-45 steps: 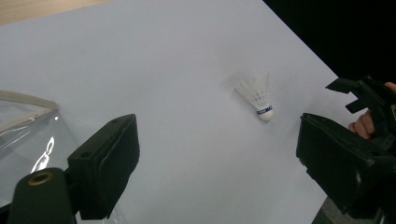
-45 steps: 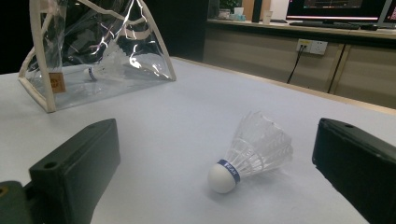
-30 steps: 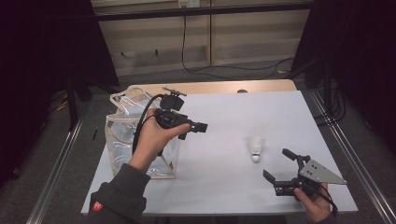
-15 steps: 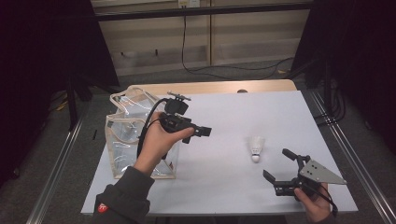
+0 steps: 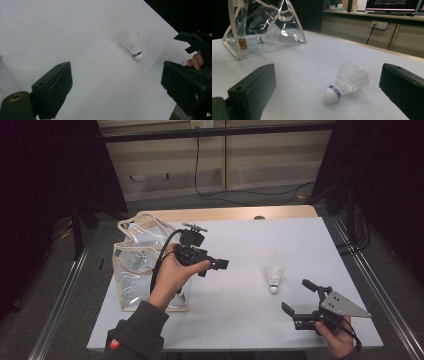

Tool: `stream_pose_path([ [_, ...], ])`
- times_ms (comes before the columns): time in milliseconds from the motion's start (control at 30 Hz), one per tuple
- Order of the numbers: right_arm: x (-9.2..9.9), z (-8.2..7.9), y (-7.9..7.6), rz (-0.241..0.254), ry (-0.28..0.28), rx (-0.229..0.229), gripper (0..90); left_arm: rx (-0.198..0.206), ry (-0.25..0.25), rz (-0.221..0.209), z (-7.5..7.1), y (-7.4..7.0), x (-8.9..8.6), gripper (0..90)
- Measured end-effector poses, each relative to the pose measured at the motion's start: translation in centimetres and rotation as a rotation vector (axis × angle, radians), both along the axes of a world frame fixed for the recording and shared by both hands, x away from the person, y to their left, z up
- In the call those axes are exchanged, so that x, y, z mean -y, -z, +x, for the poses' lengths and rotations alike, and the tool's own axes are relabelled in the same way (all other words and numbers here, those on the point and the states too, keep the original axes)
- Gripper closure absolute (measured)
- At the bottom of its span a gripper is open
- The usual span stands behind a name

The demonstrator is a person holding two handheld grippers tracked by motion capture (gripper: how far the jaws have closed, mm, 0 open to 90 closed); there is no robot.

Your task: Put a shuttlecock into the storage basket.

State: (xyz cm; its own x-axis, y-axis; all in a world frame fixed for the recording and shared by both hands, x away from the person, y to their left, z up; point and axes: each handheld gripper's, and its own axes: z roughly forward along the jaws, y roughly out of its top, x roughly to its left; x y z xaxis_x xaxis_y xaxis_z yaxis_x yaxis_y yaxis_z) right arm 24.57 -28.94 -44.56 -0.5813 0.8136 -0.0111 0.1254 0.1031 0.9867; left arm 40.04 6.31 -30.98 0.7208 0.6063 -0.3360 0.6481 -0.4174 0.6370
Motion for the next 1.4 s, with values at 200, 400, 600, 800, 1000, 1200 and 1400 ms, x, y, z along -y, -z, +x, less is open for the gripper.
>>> stream_pose_path([
  [200, 0.0, 0.0, 0.0, 0.000, 0.001, -0.001, 0.6, -0.005, 0.001, 0.001, 0.0, 0.5, 0.3, 10.3],
  [400, 0.0, 0.0, 0.0, -0.002, 0.000, 0.000, 0.6, -0.007, 0.005, 0.003, -0.1, 1.1, 0.7, 10.3],
  [600, 0.0, 0.0, 0.0, -0.002, -0.001, 0.000, 0.7, -0.010, 0.013, 0.009, -0.1, 1.6, 1.1, 10.3],
  [800, 0.0, 0.0, 0.0, -0.002, 0.000, 0.000, 0.6, -0.009, 0.016, 0.015, -0.2, 2.2, 1.5, 10.2],
  [1000, 0.1, 0.0, 0.0, -0.004, -0.001, -0.001, 0.7, -0.005, 0.021, 0.016, -0.2, 2.7, 2.0, 9.9],
  [1200, 0.0, 0.0, 0.0, -0.002, -0.002, -0.002, 0.6, -0.005, 0.021, 0.013, -0.3, 3.2, 2.4, 9.9],
  [1400, 0.0, 0.0, 0.0, -0.002, -0.001, -0.001, 0.6, -0.007, 0.021, 0.015, -0.4, 3.7, 2.8, 9.7],
])
